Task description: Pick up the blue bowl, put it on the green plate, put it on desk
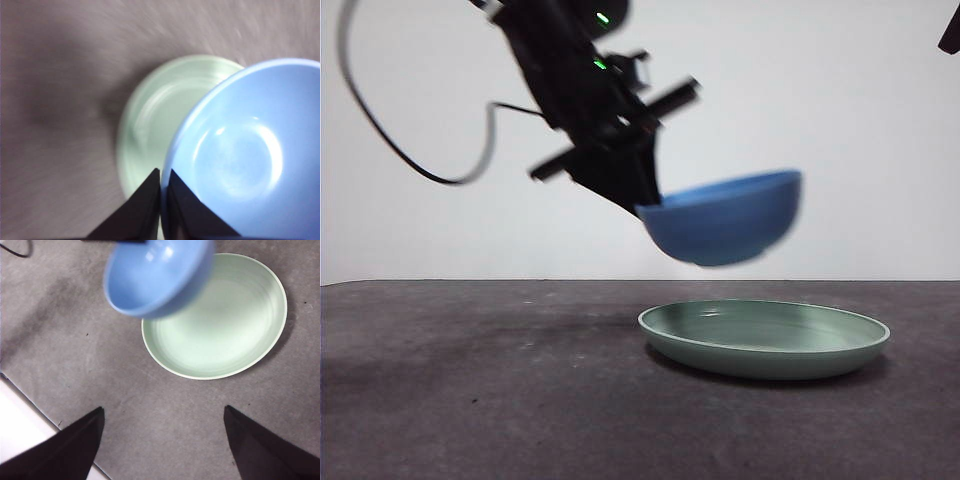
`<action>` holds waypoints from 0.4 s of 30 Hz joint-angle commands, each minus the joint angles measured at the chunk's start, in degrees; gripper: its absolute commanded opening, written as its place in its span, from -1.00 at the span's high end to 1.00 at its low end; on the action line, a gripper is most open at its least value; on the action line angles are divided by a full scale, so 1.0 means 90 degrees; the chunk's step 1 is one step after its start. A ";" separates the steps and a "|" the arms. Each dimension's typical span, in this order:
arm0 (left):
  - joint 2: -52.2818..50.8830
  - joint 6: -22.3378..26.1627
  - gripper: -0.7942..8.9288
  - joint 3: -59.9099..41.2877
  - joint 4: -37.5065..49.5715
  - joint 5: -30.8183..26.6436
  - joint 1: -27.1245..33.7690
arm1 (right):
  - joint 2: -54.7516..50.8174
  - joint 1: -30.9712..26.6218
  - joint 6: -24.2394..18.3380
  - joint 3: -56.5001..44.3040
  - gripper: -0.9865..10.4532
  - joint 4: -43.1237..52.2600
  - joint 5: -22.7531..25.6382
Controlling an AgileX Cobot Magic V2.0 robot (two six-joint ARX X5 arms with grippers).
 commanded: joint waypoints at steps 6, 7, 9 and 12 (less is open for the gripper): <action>0.1076 -0.0007 0.81 0.0848 -0.0163 -0.0437 -0.0267 | 0.0022 0.0022 0.0090 0.0100 0.16 0.0053 -0.0002; 0.1158 -0.0007 0.81 0.0884 -0.0163 -0.0503 -0.0289 | 0.0022 0.0022 0.0090 0.0100 0.16 0.0053 -0.0002; 0.1290 0.0012 0.81 0.0933 -0.0168 -0.0532 -0.0308 | 0.0022 0.0022 0.0090 0.0100 0.16 0.0056 0.0000; 0.1409 0.0012 0.81 0.0937 -0.0168 -0.0532 -0.0318 | 0.0022 0.0022 0.0090 0.0100 0.16 0.0056 0.0000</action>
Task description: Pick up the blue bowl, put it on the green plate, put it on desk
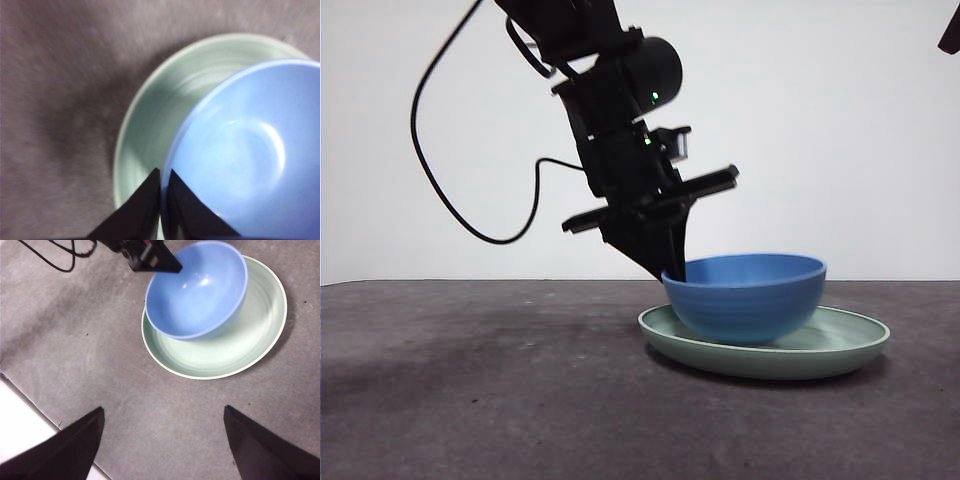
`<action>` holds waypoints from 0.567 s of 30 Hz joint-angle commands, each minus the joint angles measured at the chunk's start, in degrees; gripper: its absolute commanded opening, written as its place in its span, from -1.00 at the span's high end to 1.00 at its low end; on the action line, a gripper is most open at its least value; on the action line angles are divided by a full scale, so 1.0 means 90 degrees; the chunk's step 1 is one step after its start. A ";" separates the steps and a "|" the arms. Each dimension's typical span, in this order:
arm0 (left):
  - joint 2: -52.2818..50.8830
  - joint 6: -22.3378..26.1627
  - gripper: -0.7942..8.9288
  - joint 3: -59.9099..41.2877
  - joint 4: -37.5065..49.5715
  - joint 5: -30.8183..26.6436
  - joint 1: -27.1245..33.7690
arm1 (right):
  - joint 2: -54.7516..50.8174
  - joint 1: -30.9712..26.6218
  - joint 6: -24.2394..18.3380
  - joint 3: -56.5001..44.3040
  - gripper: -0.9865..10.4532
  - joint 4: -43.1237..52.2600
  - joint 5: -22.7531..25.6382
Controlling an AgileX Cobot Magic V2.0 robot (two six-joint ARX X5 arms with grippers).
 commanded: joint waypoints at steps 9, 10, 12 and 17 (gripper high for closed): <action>0.0211 0.0039 0.56 0.0197 0.0063 -0.0053 -0.0119 | 0.0022 0.0022 0.0070 0.0100 0.16 0.0056 -0.0002; 0.0211 0.0039 0.47 0.0199 0.0061 -0.0053 -0.0126 | 0.0022 0.0022 0.0070 0.0100 0.16 0.0058 -0.0002; 0.0211 0.0036 0.43 0.0199 0.0061 -0.0051 -0.0143 | 0.0022 0.0022 0.0070 0.0100 0.16 0.0056 -0.0002; -0.0002 0.0036 0.43 0.0206 -0.0185 -0.0029 -0.0151 | 0.0022 0.0022 0.0070 0.0100 0.16 0.0058 -0.0002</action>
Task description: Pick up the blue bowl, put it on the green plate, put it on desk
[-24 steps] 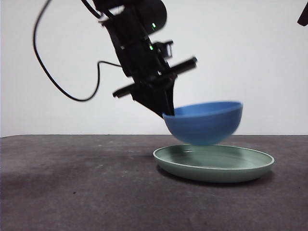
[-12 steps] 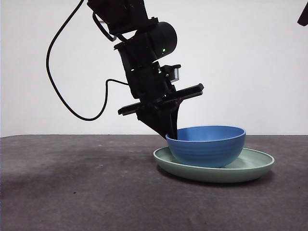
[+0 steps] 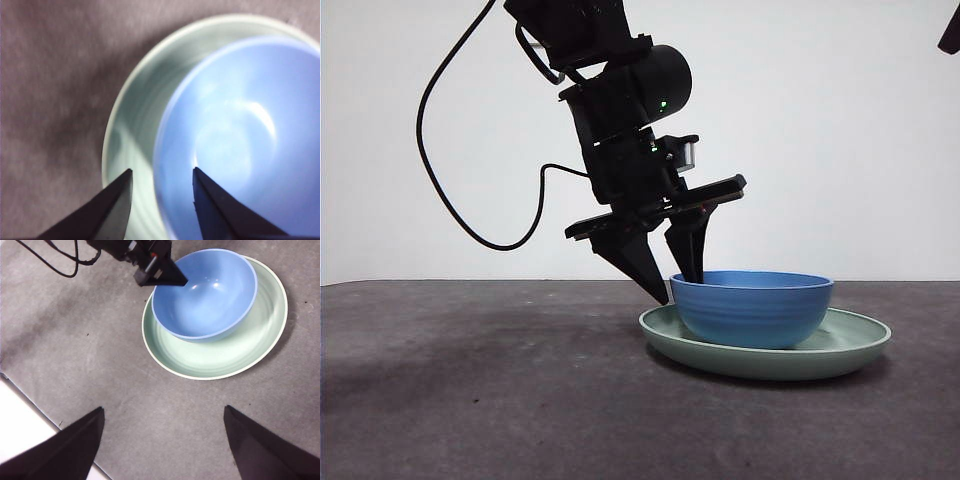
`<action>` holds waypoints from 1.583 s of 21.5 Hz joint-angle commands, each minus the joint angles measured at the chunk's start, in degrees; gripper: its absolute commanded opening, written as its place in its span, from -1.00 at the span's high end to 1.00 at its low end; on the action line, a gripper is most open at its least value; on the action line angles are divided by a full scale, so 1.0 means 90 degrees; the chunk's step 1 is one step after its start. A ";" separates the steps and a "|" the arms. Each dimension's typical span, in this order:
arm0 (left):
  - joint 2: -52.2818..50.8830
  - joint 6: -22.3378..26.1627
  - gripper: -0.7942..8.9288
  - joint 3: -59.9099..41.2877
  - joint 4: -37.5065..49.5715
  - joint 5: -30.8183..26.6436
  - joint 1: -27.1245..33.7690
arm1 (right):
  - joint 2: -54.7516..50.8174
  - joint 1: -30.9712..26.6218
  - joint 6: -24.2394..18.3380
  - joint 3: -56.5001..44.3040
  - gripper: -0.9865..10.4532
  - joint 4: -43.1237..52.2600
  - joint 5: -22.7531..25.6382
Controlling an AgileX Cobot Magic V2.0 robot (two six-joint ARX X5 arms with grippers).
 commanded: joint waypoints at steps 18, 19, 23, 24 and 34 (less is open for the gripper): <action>-0.4379 0.0175 0.43 -0.0799 -0.0447 0.0027 0.0525 | 0.0022 0.0022 0.0070 0.0100 0.16 0.0061 0.0160; -0.4687 0.0189 0.43 -0.1224 -0.0406 0.0032 0.0607 | 0.0022 0.0022 0.0068 0.0100 0.16 0.0061 0.0160; -0.5841 0.0204 0.44 -0.3014 -0.0034 0.0403 0.0721 | 0.0022 0.0022 0.0068 0.0100 0.16 0.0061 0.0160; -0.6071 0.0172 0.44 -0.3422 0.0129 0.0510 0.0721 | 0.0022 0.0022 0.0068 0.0100 0.16 0.0061 0.0160; -0.6946 0.0223 0.45 -0.5263 0.0716 0.2040 0.0716 | 0.0024 0.0022 0.0070 0.0100 0.16 0.0061 0.0160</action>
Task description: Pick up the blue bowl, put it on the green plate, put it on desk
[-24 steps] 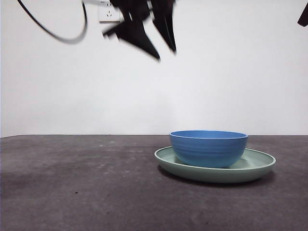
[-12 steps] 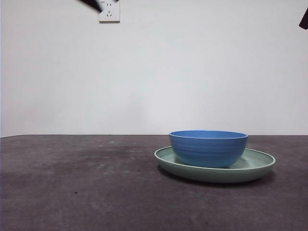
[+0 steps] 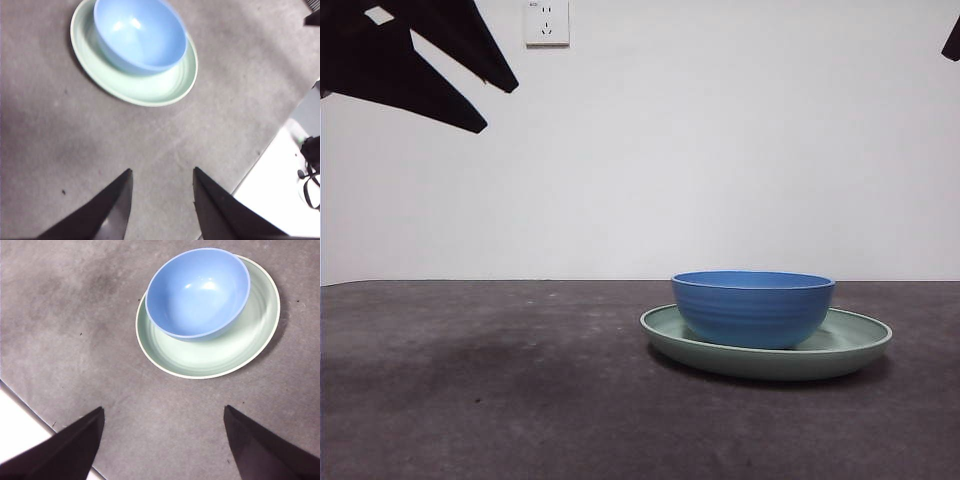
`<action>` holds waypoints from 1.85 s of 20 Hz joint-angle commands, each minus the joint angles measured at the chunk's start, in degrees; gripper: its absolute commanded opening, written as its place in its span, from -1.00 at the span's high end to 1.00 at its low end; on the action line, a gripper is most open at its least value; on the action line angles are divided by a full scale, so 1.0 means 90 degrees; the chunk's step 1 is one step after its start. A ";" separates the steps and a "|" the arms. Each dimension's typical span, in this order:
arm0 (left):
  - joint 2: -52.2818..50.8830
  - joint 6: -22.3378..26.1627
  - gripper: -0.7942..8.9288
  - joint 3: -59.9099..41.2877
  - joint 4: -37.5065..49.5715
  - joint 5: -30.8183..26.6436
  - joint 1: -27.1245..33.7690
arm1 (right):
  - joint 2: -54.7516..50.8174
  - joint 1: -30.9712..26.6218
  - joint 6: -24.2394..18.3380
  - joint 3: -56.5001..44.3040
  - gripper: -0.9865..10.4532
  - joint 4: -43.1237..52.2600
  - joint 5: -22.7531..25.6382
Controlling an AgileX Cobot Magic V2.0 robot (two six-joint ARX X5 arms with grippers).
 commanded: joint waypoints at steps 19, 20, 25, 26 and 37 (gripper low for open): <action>0.0022 0.0083 0.45 0.0075 0.0049 0.0036 -0.0036 | 0.2895 -0.0075 0.1258 0.0097 0.27 0.2113 0.0816; 0.0022 0.0080 0.45 0.0075 0.0051 0.0036 -0.0036 | 0.3196 -0.0075 0.1285 0.0097 0.27 0.2331 0.0816; 0.0022 0.0080 0.45 0.0075 0.0046 0.0036 -0.0036 | 0.4408 -0.0073 0.1367 0.0097 0.28 0.3138 0.0816; 0.0022 0.0078 0.45 0.0075 0.0046 0.0036 -0.0036 | 0.4583 -0.0068 0.1404 0.0097 0.28 0.3259 0.0818; 0.0022 0.0070 0.45 0.0075 0.0012 0.0036 -0.0036 | 0.5336 -0.0070 0.1421 0.0097 0.71 0.3968 0.0838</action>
